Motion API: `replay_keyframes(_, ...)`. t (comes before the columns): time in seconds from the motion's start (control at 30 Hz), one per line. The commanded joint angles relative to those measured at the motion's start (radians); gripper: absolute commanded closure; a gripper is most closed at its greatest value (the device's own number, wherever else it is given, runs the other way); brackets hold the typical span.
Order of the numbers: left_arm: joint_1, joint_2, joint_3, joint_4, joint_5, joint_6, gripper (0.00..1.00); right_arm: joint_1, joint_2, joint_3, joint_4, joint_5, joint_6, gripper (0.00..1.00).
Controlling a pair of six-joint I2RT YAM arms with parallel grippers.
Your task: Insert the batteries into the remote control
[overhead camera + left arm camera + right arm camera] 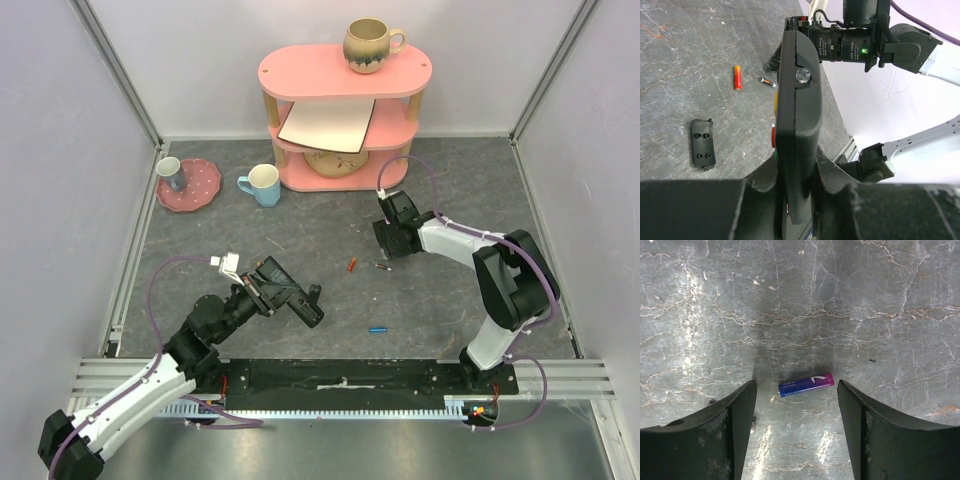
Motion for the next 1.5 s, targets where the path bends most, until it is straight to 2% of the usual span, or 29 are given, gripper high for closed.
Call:
replay_keyframes(0.0,0.001,-0.006,-0.033,0.045,0.002,0.010,0.98,-0.015,0.016,-0.004,0.024,-0.017,-0.020,0.28)
replay_keyframes(0.37,0.001,0.000,-0.035,0.041,-0.003,0.014,0.98,-0.070,0.028,-0.022,0.041,-0.091,0.009,0.34)
replay_keyframes(0.97,0.001,0.007,-0.039,0.044,0.002,0.006,0.98,-0.070,-0.010,-0.099,0.047,-0.129,0.043,0.41)
replay_keyframes(1.1,0.001,0.010,-0.043,0.052,0.003,0.005,0.98,-0.070,-0.026,-0.111,0.050,-0.134,0.051,0.40)
replay_keyframes(1.2,0.001,0.011,-0.043,0.055,0.003,0.005,0.98,-0.070,-0.045,-0.122,0.050,-0.144,0.060,0.33)
replay_keyframes(1.47,0.001,0.023,-0.046,0.068,0.010,0.000,0.98,-0.071,-0.065,-0.137,0.041,-0.144,0.058,0.37)
